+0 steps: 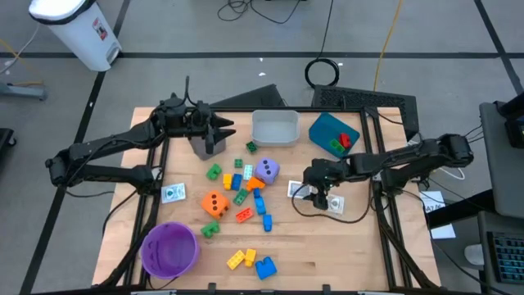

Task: Pick & Place Toys
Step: Put the black deck of cards into the gray bin

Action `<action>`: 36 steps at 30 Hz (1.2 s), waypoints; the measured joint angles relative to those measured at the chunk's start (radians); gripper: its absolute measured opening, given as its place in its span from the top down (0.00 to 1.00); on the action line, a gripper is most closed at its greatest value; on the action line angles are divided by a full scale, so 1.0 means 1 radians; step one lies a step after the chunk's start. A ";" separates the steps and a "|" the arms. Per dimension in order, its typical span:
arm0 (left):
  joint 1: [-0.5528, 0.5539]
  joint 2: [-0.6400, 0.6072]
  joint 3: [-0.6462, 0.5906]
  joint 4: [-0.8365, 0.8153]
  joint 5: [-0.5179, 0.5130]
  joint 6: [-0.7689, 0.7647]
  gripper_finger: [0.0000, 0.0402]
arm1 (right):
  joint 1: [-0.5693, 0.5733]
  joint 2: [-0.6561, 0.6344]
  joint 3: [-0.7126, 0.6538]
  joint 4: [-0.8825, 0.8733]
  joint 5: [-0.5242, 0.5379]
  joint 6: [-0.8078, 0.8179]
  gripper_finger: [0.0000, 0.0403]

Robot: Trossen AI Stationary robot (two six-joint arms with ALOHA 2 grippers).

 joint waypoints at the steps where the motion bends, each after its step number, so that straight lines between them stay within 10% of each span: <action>1: 0.000 0.000 0.000 -0.005 0.000 0.000 0.53 | -0.003 0.019 -0.002 0.025 0.004 -0.016 0.24; 17: 0.000 0.000 0.000 -0.037 0.000 -0.025 0.53 | -0.025 0.251 -0.003 0.080 0.058 -0.031 0.11; 36: 0.000 0.000 0.000 -0.037 -0.001 -0.022 0.53 | -0.025 0.194 -0.012 0.090 0.183 -0.038 0.13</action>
